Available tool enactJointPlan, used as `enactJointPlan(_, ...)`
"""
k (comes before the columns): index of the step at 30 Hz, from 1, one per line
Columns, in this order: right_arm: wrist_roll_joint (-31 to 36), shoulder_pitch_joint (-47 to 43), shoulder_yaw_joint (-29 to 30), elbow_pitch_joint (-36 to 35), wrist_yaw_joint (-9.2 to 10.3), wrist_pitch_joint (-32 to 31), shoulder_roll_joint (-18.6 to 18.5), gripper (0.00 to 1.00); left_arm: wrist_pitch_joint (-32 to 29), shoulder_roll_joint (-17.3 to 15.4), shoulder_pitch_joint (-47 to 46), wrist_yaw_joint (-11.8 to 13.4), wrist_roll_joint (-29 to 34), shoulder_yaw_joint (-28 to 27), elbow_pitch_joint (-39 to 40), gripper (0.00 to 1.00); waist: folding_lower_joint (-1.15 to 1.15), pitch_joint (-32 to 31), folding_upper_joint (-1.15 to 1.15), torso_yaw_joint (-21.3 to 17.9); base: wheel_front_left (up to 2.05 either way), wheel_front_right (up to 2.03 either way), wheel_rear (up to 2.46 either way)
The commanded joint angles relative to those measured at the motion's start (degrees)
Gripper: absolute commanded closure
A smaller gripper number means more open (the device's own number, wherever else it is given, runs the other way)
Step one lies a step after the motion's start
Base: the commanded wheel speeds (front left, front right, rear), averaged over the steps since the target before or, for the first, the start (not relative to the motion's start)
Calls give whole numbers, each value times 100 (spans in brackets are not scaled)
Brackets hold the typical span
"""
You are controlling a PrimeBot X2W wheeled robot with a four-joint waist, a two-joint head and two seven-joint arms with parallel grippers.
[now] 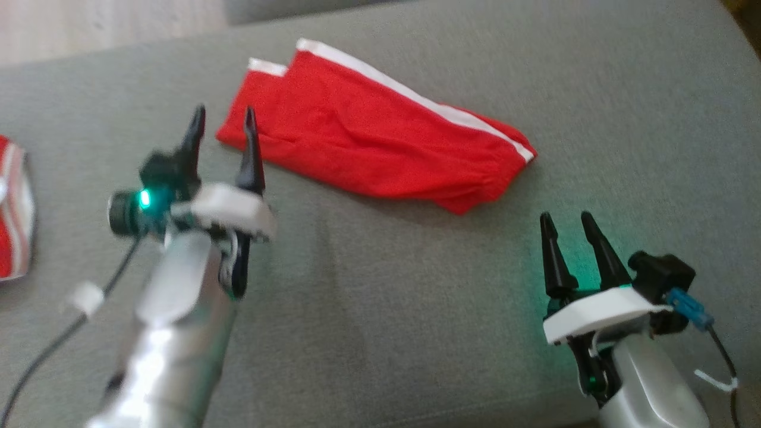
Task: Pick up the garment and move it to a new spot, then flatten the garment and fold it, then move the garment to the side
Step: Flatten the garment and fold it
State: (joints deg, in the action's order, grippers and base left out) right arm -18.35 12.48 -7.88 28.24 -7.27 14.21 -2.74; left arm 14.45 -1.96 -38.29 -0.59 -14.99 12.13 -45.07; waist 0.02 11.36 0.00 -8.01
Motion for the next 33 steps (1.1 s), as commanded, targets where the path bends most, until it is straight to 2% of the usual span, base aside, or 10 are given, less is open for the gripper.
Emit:
enactJointPlan(1, -90, 108, -175, -163, -22, 79, -14, 0, 38, -92, -358, -18, -16, -107, -102, 0, -2, 366, 0, -292, 0, 0, 0)
enactJointPlan(5, -281, 235, -266, -205, -22, 79, -14, 0, -72, -143, -1113, -48, 35, -41, -898, 0, -2, 650, 0, -532, 0, 0, 0)
enactJointPlan(12, -398, 380, -346, -329, -22, 79, -14, 0, -242, -434, -1827, 172, 145, 0, -1915, 0, -2, 979, 0, -855, 0, 0, 0)
enactJointPlan(17, -391, 386, -293, -348, -22, 79, -14, 0, -378, -528, -1940, 402, 175, 32, -2448, 0, -2, 1037, 0, -871, 0, 0, 0)
enactJointPlan(24, -397, 403, -308, -315, -22, 79, -14, 0, -271, -521, -1872, 624, 162, 72, -2685, 0, -2, 1035, 0, -723, 0, 0, 0)
enactJointPlan(25, -401, 414, -320, -307, -22, 79, -14, 0, -274, -516, -1846, 619, 151, 77, -2708, 16, -2, 1027, 0, -710, 0, 0, 0)
enactJointPlan(27, -412, 426, -332, -302, -22, 79, -14, 0, -285, -509, -1818, 609, 122, 66, -2728, 16, -2, 1020, 0, -700, 0, 0, 0)
enactJointPlan(28, -419, 436, -350, -302, -22, 79, -14, 0, -295, -515, -1794, 587, 123, 84, -2746, 0, -2, 1017, 0, -693, 0, 0, 0)
enactJointPlan(33, -449, 454, -407, -292, -22, 79, -14, 0, -370, -445, -1723, 405, 29, 101, -2802, 0, -2, 998, 0, -661, 0, 0, 0)
